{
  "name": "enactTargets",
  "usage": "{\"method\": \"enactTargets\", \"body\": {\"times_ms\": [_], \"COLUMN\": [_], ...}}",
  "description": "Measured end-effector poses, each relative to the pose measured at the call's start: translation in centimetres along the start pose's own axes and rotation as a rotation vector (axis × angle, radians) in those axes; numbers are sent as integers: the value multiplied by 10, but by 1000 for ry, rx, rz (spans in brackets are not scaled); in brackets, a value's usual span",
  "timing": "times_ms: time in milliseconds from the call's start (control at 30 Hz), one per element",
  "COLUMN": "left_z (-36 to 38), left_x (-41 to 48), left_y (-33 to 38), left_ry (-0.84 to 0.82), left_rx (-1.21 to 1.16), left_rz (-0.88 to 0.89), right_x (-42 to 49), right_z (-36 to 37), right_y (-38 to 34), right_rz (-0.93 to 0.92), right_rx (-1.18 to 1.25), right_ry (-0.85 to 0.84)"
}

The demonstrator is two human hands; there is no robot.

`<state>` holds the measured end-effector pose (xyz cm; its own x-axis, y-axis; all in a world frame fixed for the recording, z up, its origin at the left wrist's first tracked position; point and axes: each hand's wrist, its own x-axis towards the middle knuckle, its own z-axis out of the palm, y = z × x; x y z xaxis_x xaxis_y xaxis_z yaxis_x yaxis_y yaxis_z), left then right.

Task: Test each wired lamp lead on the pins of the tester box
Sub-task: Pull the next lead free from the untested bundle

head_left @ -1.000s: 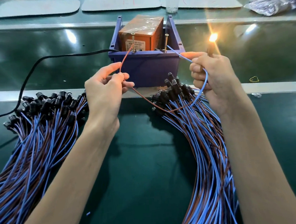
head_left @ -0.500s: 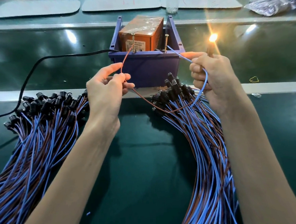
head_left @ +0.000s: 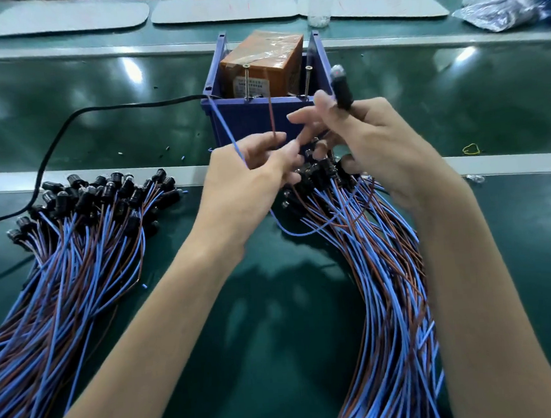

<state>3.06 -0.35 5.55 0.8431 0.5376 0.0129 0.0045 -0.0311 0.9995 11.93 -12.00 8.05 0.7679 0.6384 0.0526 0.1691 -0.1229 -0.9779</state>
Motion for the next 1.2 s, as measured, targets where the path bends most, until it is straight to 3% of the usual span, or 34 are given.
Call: {"method": "enactTargets", "body": {"times_ms": [67,233,300,400,500,600,667,733,800,900,1033,1200], "left_z": [-5,-22,-31,-45,-54,-49,-41,-30,-18,-4,2,9], "left_x": [2,8,14,20,24,22,18,5,-6,-13,-22,-52], "left_y": [-2,-12,-17,-22,-22,-17,-9,-1,3,1,10,34], "left_ry": [78,383,468,454,348,163,-131,-493,-680,-656,-536,-831], "left_rx": [156,871,973,1093,1235,1384,1160,854,763,767,958,996], "left_rz": [57,302,291,190,64,181,323,274,181,199,271,376], "right_x": [3,6,4,0,-3,-4,-4,-3,-1,1,1,-1], "right_z": [-2,-16,-22,-28,-30,-30,-29,-29,-29,-32,-36,-40], "right_y": [-1,2,2,-1,-3,-4,-5,-5,-6,-4,1,4], "right_rz": [38,122,161,168,106,54,32,22,13,1,15,107], "right_rx": [-25,-220,-215,-52,75,197,271,346,401,425,351,110], "right_ry": [74,300,290,203,124,96,107,153,213,287,328,192]}}
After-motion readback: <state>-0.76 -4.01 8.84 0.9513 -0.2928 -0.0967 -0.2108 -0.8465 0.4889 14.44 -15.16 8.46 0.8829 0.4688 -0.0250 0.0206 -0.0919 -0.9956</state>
